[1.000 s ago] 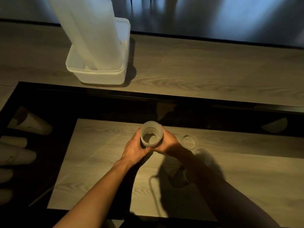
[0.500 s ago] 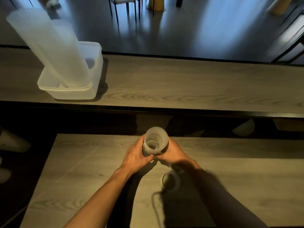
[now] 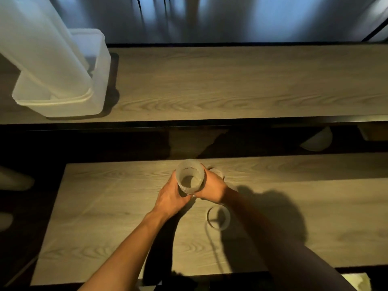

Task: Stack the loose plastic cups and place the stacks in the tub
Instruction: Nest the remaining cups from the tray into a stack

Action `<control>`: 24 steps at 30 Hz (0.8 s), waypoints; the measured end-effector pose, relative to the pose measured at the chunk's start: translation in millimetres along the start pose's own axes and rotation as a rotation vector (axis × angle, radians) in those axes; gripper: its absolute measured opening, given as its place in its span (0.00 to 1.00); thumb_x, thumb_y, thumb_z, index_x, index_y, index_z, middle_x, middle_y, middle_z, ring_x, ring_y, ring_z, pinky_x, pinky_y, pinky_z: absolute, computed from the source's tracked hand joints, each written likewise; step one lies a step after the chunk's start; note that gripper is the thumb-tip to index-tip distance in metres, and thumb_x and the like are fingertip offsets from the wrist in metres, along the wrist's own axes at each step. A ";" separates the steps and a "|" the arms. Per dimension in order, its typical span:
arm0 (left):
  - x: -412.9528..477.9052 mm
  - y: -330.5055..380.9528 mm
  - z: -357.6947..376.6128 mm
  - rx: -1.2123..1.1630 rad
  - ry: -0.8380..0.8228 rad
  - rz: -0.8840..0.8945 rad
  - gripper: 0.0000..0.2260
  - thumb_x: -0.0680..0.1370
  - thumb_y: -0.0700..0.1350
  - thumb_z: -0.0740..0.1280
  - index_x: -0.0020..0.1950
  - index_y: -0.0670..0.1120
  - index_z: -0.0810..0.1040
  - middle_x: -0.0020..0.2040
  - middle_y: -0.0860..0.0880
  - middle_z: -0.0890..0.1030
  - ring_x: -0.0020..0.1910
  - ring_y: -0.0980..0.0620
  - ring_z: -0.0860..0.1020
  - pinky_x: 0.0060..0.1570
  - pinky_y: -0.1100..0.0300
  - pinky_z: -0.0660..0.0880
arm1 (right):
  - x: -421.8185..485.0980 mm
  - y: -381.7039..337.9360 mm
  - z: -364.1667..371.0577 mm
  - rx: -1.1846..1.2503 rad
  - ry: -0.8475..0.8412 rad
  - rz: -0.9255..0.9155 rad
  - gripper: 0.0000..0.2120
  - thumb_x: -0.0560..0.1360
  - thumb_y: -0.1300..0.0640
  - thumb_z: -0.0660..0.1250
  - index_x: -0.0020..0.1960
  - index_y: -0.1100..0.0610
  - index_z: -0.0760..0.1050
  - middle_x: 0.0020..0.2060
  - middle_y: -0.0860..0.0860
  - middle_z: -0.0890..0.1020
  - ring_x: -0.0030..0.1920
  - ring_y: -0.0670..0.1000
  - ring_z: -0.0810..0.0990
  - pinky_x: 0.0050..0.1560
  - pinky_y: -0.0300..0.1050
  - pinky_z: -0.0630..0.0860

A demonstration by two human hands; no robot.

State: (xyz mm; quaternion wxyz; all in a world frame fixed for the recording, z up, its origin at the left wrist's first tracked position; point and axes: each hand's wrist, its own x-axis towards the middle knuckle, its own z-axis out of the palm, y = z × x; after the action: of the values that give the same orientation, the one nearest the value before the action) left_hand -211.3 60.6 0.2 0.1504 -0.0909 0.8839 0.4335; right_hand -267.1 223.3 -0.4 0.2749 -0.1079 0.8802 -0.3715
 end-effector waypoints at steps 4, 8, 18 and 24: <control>3.7 3.1 4.8 -0.027 0.052 0.001 0.32 0.70 0.51 0.78 0.71 0.55 0.68 0.56 0.63 0.74 0.59 0.57 0.76 0.51 0.66 0.71 | -1.8 -2.7 -3.8 0.017 0.047 -0.017 0.37 0.65 0.50 0.81 0.69 0.47 0.69 0.57 0.44 0.80 0.57 0.43 0.80 0.52 0.42 0.79; 4.8 17.3 -0.1 -0.042 0.092 0.076 0.33 0.68 0.51 0.80 0.70 0.54 0.69 0.52 0.64 0.74 0.56 0.60 0.76 0.51 0.68 0.72 | -14.2 -1.7 -22.6 0.091 0.119 -0.047 0.41 0.63 0.51 0.82 0.70 0.44 0.65 0.60 0.44 0.80 0.59 0.47 0.79 0.56 0.47 0.79; 9.8 75.3 20.4 -0.080 0.019 0.260 0.37 0.69 0.49 0.80 0.70 0.64 0.62 0.59 0.67 0.72 0.56 0.73 0.71 0.52 0.77 0.69 | -45.8 25.1 -68.5 0.193 0.216 -0.002 0.38 0.61 0.46 0.82 0.68 0.40 0.71 0.58 0.40 0.81 0.60 0.40 0.79 0.61 0.49 0.79; 19.1 70.5 40.2 -0.107 -0.008 0.222 0.38 0.69 0.51 0.80 0.73 0.59 0.64 0.61 0.67 0.71 0.57 0.72 0.71 0.54 0.75 0.68 | -41.5 48.5 -68.9 0.258 0.211 0.002 0.35 0.63 0.53 0.82 0.67 0.43 0.73 0.59 0.43 0.81 0.60 0.42 0.79 0.61 0.54 0.80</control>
State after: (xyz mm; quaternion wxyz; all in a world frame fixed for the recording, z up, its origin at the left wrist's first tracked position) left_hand -242.1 134.8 22.4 0.0998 0.0013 0.8634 0.4945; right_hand -271.1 314.6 21.2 0.1931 -0.0311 0.8494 -0.4902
